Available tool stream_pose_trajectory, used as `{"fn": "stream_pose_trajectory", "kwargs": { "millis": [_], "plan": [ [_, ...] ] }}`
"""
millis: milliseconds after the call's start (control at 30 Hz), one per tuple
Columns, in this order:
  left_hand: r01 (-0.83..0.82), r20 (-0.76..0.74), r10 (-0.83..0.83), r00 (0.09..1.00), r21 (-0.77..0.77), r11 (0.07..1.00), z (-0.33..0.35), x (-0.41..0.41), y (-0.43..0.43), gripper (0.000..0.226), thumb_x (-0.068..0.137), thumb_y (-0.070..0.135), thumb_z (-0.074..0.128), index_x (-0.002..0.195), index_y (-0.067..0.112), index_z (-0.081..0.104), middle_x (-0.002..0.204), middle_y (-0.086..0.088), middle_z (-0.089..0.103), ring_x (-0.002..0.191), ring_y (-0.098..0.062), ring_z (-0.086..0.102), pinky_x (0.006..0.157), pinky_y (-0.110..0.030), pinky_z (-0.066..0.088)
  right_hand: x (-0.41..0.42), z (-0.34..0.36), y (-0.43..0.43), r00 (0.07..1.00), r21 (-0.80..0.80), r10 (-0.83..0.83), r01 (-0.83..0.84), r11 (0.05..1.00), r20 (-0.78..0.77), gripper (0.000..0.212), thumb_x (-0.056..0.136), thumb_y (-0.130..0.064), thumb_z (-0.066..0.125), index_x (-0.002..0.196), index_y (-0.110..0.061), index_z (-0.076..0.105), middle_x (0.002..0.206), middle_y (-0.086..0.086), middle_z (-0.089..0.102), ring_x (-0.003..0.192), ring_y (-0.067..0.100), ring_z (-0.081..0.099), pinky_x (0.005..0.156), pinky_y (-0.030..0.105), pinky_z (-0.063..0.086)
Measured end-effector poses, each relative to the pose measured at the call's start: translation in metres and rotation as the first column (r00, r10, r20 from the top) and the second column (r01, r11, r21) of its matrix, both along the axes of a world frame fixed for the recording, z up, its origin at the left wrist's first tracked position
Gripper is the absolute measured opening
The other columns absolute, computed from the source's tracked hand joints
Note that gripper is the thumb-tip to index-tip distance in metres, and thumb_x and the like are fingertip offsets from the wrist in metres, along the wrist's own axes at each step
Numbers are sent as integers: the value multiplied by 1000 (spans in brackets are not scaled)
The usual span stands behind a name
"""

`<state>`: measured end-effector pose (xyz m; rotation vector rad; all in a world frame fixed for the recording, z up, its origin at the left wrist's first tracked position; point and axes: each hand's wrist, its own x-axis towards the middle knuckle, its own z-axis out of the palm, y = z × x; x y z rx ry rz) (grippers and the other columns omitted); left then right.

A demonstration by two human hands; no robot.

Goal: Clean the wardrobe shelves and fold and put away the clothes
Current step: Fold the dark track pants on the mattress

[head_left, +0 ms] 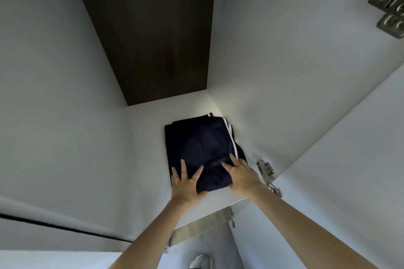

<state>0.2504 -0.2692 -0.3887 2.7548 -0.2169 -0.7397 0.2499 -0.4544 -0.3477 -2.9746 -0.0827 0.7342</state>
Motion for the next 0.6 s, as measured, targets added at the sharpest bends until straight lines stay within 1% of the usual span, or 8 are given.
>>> {"fn": "stream_pose_trajectory", "kwargs": {
  "millis": [67,133,233,300,367,467,533,600],
  "plan": [
    [-22,68,22,997,-6,1000,-8,-3,-2,72,95,50,46,150,47,0,155,-14,-31,142,-49,-17,120,-48,1,3,-4,-3,1000,-18,-3,4,1000,1,77,94,1,48,155,-29,11,163,2,-7,149,27,6,113,36,33],
    [-50,122,52,991,-23,998,-15,1,-6,68,97,50,43,150,47,0,155,-13,-31,142,-47,-17,120,-47,2,11,-7,-5,1000,-59,-2,3,998,13,83,93,7,45,156,-29,3,162,2,-13,150,26,-1,116,35,27],
    [-97,147,103,984,-42,994,-20,14,-18,66,97,51,41,150,47,1,155,-13,-31,143,-47,-16,120,-46,3,34,-14,-7,998,-165,25,-16,986,55,86,93,3,47,155,-30,-2,162,5,-17,150,28,-9,122,40,8],
    [-124,157,129,979,-44,991,-19,29,-25,66,97,51,40,150,46,1,155,-13,-29,143,-47,-15,119,-45,3,53,-18,-8,993,-223,40,-15,975,109,86,92,-2,50,155,-31,-1,162,7,-15,149,29,-12,122,43,-1],
    [-137,140,140,980,-31,990,-17,45,-28,67,97,53,40,150,45,1,156,-13,-28,143,-48,-14,120,-46,4,68,-20,-8,988,-269,69,-29,963,140,85,93,-7,52,155,-30,0,162,10,-13,149,31,-14,121,44,-3],
    [-124,89,125,988,-16,992,-10,60,-27,69,95,53,42,150,45,2,156,-12,-28,143,-48,-14,120,-46,4,77,-21,-7,986,-303,90,-44,952,142,85,93,-9,53,155,-28,-2,161,13,-14,148,33,-14,121,43,-2],
    [-115,39,116,992,-33,993,-6,64,-23,70,94,54,44,150,47,3,157,-10,-28,143,-46,-15,120,-47,3,75,-18,-6,992,-299,77,-44,953,101,85,94,-11,51,155,-28,-6,160,14,-19,147,35,-17,121,44,-3],
    [-114,18,115,993,-35,993,2,62,-18,71,93,55,45,150,47,4,158,-7,-24,144,-44,-13,120,-48,3,68,-9,-4,998,-262,54,-41,964,43,82,95,-13,47,155,-31,-6,159,13,-22,146,35,-20,121,46,-2]
  ]
}}
